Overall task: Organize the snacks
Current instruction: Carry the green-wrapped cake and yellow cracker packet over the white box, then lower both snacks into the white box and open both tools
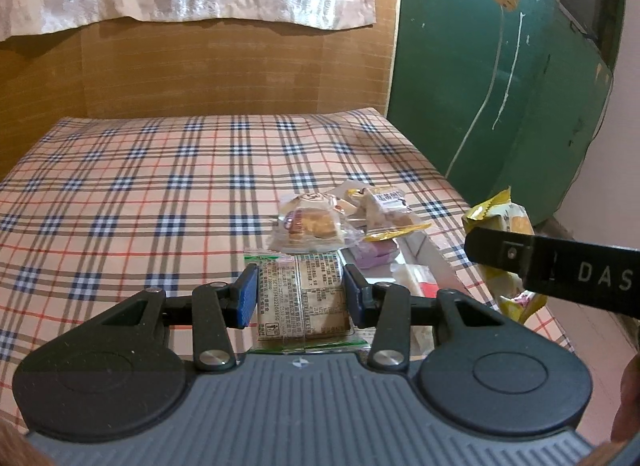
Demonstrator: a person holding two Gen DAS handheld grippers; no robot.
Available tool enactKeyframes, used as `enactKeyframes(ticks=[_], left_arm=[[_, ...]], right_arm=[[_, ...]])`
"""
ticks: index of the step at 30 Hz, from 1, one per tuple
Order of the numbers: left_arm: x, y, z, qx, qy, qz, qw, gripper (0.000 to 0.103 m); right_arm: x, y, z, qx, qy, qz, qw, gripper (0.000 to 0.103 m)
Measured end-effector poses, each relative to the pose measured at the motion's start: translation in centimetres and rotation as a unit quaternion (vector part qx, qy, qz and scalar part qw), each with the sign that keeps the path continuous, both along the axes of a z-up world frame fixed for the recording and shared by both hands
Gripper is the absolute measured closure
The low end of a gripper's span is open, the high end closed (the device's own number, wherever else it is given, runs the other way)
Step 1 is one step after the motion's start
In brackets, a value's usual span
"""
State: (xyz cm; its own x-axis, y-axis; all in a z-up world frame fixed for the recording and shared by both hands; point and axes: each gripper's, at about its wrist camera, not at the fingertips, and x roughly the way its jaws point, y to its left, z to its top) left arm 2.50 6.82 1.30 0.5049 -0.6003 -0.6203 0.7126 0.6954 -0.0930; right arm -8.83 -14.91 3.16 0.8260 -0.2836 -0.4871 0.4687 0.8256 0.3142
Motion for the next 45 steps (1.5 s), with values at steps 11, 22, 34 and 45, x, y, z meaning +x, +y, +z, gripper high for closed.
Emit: enactKeyframes(ticks=[11,22,34,45], left_arm=[[-0.3,-1.9,-0.6,0.012,-0.001,-0.022,0.9997,0.052],[0.1,-2.8,-1.3,0.020,0.008,-0.026,0.9994,0.052],[0.6,-4.8,-2.2,0.030,0.014,-0.033,0.9989,0.052],[1.5,-6.5,-3.3,0.026,0.027,-0.050,0.9980,0.052]], right_arm=[[0.6,-1.1,-0.7,0.011,0.007,-0.007,1.000,0.048],[1.7,-2.4,-1.6,0.023,0.014,-0.010,1.000,0.048],[3.4,-3.7,-2.5,0.031,0.024,-0.007,0.999,0.048],[4.8,-4.9,-3.5,0.035,0.035,-0.012,0.999,0.048]])
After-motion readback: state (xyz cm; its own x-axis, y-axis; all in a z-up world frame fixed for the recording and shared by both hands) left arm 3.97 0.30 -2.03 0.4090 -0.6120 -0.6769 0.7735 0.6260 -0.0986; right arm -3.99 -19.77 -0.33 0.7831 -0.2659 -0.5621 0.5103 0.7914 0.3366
